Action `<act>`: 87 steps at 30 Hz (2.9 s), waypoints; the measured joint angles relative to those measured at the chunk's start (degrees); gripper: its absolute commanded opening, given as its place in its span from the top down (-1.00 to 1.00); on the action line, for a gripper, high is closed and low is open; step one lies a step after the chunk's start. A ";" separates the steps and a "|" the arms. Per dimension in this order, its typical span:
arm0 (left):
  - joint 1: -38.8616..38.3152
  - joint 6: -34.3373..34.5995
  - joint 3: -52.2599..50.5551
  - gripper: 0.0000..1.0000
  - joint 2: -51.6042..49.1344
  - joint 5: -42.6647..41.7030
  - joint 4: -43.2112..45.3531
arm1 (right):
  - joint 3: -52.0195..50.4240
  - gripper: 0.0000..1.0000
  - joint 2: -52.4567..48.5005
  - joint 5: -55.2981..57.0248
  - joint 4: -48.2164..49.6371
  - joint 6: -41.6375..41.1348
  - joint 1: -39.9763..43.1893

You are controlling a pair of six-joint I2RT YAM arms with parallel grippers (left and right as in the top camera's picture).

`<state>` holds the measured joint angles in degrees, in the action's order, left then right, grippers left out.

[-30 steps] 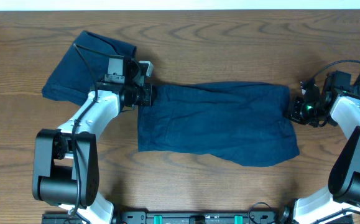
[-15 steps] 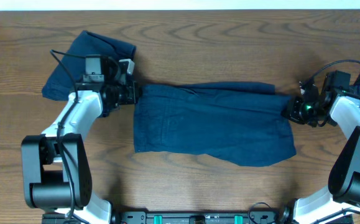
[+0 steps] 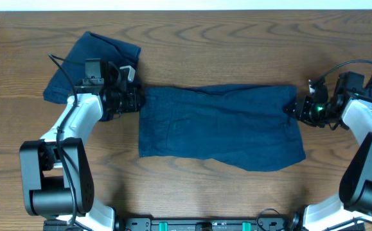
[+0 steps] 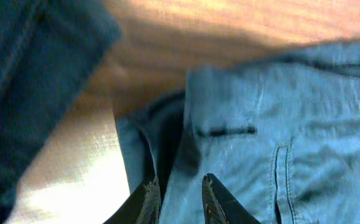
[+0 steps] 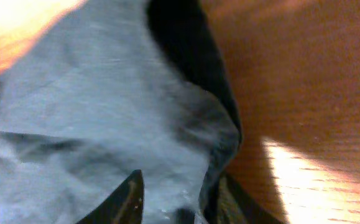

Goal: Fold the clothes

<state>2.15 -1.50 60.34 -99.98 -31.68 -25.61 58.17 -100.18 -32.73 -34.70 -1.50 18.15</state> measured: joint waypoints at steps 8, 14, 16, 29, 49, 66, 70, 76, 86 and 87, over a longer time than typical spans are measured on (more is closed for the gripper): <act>-1.36 -0.02 -0.04 0.63 1.64 -5.46 -7.65 | 0.68 0.98 2.97 -4.52 2.21 -1.95 -0.37; -4.55 -1.25 -0.04 0.70 1.64 -5.44 -9.60 | 0.68 0.98 2.97 0.02 1.97 -5.99 -2.91; -4.48 -1.51 -0.07 0.71 2.21 -5.75 -10.80 | 0.68 0.97 2.97 -0.81 2.21 -5.60 -2.54; -19.28 -1.29 -0.04 0.77 8.00 -8.81 -7.17 | -0.39 0.98 2.97 -9.42 -5.57 -3.10 -12.85; -23.74 4.26 0.07 0.81 -8.92 -3.96 -18.58 | -13.14 0.98 5.09 12.00 -2.14 -30.91 -23.17; -8.46 2.23 0.13 0.80 12.87 5.86 -21.03 | -5.62 0.97 4.70 0.50 -12.66 -9.90 -0.55; -12.11 1.79 0.55 0.80 17.20 0.13 -12.39 | -3.74 0.97 6.88 -12.48 -7.93 -5.16 -1.38; -20.76 1.64 0.72 0.79 13.51 -3.32 -3.52 | -3.63 0.97 7.78 -16.61 -2.27 -6.75 -7.43; -26.71 1.70 0.66 0.84 -4.66 -2.60 9.42 | -11.65 0.98 7.69 1.27 16.06 -26.88 -26.53; -26.58 1.73 0.66 0.83 -5.29 -1.53 9.53 | -12.85 0.97 7.54 3.72 18.58 -29.16 -28.22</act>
<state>-24.43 0.23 60.99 -105.27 -33.21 -16.08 45.32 -92.64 -29.02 -16.12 -30.65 -10.07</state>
